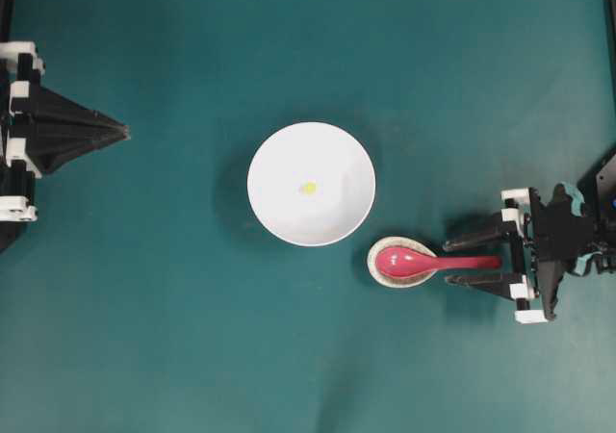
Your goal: Scoop the yellow hexagonal prism block from the bowl with a spoon using the right arm.
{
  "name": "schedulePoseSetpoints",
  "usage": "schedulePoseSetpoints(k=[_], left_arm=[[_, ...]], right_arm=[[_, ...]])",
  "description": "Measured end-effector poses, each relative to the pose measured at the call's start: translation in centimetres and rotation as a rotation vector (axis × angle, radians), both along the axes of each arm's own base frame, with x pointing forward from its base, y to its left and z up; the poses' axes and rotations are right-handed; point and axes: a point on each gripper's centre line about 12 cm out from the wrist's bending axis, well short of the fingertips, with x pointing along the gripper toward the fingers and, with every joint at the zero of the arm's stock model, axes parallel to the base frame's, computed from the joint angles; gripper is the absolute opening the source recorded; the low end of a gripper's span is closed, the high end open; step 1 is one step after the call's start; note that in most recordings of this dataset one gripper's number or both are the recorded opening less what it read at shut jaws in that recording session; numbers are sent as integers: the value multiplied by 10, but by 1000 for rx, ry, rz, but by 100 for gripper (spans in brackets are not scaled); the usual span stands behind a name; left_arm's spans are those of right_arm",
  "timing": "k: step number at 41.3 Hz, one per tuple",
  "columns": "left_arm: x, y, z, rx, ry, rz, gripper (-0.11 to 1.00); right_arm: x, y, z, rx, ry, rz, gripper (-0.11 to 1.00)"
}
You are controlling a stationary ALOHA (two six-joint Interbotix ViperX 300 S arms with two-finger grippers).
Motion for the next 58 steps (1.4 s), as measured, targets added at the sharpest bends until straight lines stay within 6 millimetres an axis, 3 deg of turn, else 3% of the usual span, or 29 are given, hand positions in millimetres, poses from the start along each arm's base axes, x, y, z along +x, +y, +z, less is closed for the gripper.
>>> schedulePoseSetpoints(k=[40,58], left_arm=[[0,0,0,-1,-2,0,0],[0,0,0,-2,0,0,0]], right_arm=[[5,3,-8,27,34,-36,53],[5,3,-8,32,34,-39,46]])
